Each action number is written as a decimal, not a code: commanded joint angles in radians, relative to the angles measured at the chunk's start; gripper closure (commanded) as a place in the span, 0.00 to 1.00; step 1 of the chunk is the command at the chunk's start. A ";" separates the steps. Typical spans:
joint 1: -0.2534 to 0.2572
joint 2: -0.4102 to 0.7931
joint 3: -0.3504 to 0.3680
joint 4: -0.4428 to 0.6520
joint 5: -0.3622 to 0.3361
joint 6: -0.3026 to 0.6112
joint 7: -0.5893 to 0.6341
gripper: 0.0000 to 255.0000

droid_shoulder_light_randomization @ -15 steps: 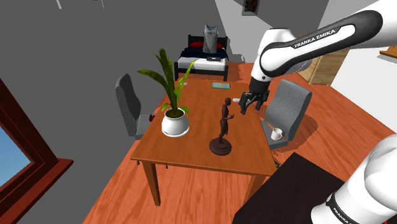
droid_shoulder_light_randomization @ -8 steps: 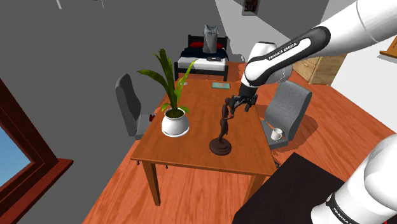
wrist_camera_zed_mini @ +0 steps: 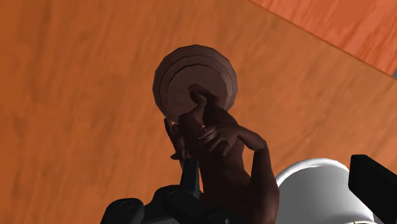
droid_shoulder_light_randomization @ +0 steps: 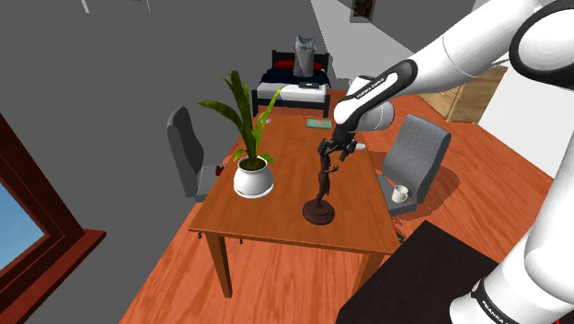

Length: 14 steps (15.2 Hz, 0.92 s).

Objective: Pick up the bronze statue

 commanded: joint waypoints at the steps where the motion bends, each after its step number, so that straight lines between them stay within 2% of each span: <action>1: -0.010 0.073 0.004 0.061 0.028 0.033 -0.005 0.00; 11: -0.025 0.152 0.027 0.058 0.065 0.114 -0.041 0.00; 12: -0.024 0.151 0.027 0.056 0.065 0.115 -0.041 1.00; 14: -0.025 0.151 0.027 0.055 0.066 0.115 -0.041 1.00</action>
